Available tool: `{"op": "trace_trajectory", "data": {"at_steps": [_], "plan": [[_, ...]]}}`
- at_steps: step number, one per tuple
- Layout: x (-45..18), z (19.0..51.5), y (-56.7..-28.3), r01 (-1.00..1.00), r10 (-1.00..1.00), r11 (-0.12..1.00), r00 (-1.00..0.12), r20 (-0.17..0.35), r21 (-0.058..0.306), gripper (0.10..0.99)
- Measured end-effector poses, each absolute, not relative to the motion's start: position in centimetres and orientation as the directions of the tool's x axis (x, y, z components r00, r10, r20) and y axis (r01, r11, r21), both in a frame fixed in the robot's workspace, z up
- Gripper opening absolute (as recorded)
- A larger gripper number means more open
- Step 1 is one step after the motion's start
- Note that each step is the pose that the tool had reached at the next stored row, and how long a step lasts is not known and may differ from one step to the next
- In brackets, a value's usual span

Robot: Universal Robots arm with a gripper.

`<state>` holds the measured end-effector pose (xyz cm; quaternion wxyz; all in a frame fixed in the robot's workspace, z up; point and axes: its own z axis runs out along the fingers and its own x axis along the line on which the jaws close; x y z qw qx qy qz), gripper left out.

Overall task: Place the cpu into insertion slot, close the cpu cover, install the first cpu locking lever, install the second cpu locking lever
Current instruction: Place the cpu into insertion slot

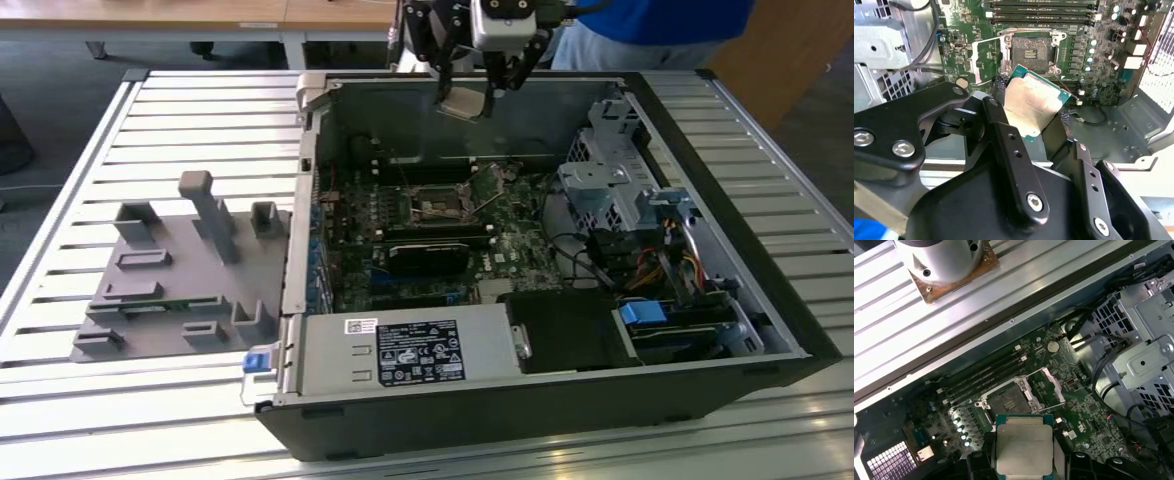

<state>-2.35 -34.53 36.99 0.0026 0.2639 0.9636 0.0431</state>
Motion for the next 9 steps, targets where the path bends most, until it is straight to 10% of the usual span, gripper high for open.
{"op": "trace_trajectory", "data": {"at_steps": [9], "plan": [[-2.35, 36.83, -34.52, 0.552, 0.553, 0.829, -0.833, 0.018, 0.084, 0.541]]}}
